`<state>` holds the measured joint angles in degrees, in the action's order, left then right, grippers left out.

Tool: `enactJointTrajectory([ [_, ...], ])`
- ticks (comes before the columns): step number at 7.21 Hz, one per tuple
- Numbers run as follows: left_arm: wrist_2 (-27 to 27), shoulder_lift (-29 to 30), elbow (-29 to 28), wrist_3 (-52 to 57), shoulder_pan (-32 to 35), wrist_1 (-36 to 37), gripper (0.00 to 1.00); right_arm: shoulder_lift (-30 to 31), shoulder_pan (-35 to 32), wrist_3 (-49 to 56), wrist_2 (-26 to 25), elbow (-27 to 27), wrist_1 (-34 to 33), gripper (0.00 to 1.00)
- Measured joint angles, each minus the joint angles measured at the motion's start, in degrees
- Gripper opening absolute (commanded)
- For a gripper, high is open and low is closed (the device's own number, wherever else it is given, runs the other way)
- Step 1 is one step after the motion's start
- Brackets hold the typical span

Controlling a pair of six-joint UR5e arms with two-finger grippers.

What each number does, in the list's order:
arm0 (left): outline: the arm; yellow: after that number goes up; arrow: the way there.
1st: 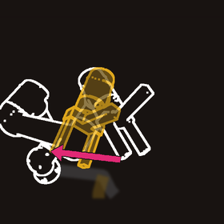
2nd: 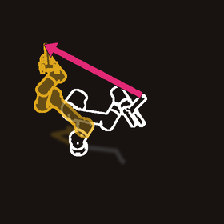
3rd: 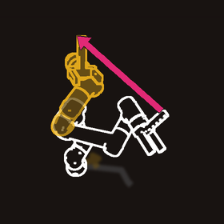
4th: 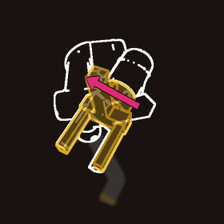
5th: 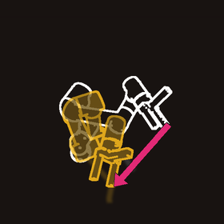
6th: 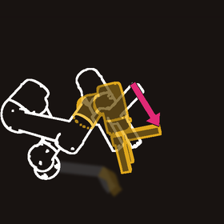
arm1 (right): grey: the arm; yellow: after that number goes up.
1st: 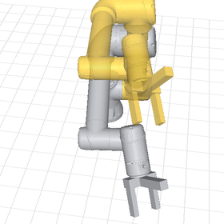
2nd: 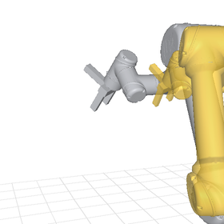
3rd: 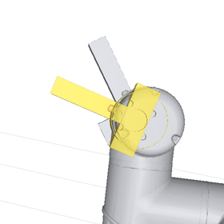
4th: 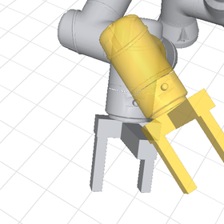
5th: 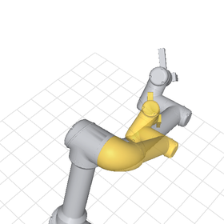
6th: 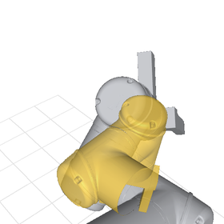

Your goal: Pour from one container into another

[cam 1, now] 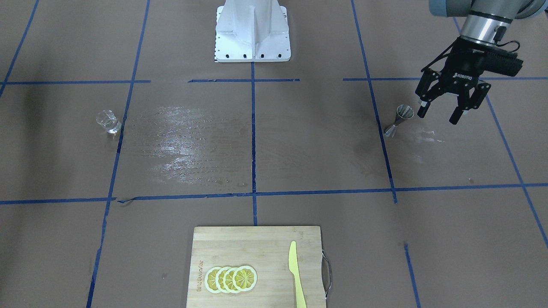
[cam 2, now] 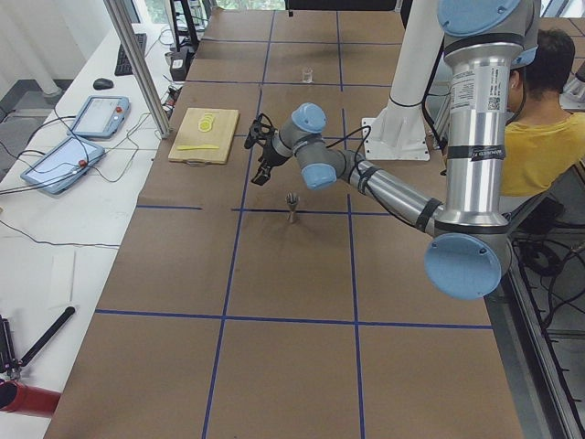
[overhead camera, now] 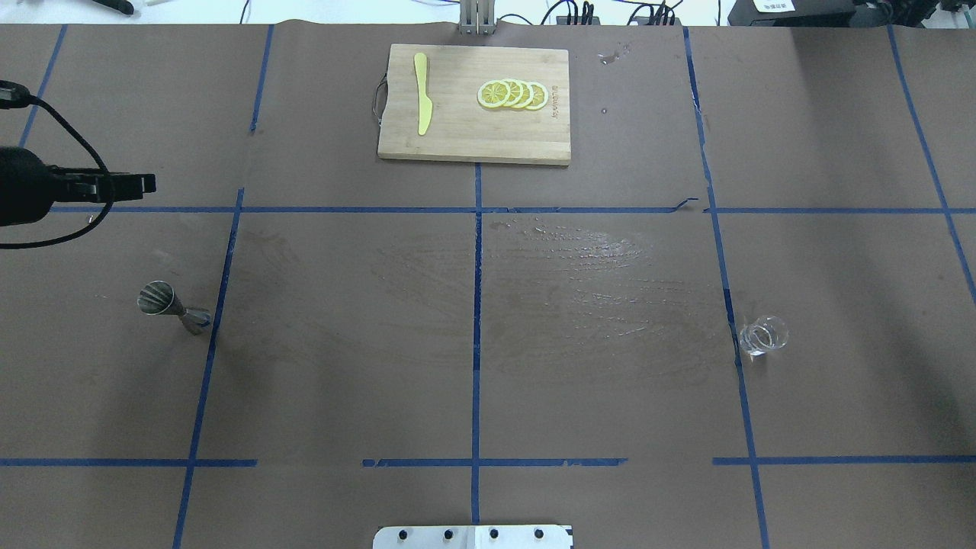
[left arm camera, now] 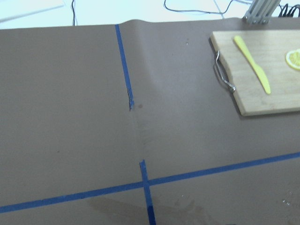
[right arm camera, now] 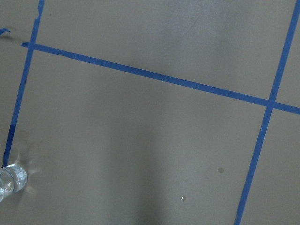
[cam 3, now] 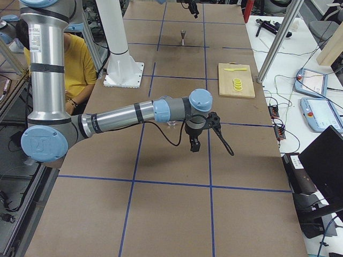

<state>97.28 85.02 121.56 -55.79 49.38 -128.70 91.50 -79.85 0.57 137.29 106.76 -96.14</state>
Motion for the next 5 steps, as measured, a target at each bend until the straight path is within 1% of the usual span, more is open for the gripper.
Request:
enactJointTrajectory([
  [1, -5.3, -1.8, 1.7, -1.2, -2.7, -0.1, 0.99, 0.0, 0.0, 0.0, 0.0, 0.0, 0.3, 1.00],
  [3, -18.8, -4.3, 2.7, -4.6, -11.4, -0.5, 0.99, 0.0, 0.0, 0.0, 0.0, 0.0, 0.5, 1.00],
  [5, -33.1, -6.0, 2.7, -11.1, -20.8, -1.3, 0.99, 0.0, 0.0, 0.0, 0.0, 0.0, 0.5, 1.00],
])
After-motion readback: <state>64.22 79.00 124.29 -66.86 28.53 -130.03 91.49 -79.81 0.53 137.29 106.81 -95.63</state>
